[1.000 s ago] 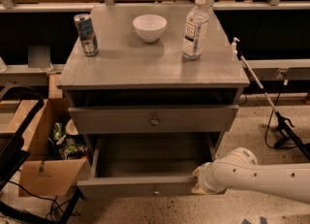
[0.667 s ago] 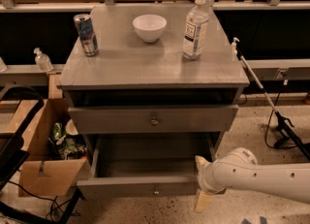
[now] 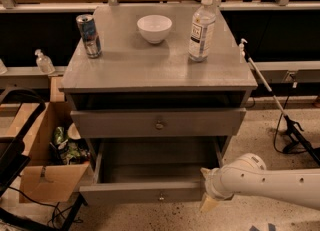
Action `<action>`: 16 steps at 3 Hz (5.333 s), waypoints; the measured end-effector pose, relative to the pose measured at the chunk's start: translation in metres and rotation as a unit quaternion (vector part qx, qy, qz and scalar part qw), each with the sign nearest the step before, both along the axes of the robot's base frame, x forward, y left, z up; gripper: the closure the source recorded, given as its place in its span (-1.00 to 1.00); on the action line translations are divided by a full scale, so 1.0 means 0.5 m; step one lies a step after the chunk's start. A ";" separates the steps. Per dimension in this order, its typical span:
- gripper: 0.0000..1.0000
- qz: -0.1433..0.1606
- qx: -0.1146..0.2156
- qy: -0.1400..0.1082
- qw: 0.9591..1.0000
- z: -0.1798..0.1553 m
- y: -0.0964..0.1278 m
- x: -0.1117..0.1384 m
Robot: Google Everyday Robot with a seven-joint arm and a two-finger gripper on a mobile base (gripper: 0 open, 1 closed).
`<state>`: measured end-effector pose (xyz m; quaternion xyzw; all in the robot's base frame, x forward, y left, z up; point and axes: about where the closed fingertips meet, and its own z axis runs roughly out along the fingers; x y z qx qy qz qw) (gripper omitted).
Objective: Open middle drawer
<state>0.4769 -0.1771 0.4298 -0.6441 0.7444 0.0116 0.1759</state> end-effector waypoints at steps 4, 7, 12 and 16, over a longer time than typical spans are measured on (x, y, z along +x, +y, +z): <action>1.00 -0.054 0.001 0.037 0.998 -0.004 -0.020 -0.096; 1.00 -0.061 -0.006 0.030 0.998 0.024 -0.024 -0.132; -0.39 -0.049 0.002 0.044 0.998 0.019 0.001 -0.181; -0.65 -0.048 0.002 0.045 0.998 0.018 0.002 -0.182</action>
Offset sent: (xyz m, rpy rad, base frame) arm -0.0758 -0.0035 -0.0042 -0.0067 0.0869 -0.1507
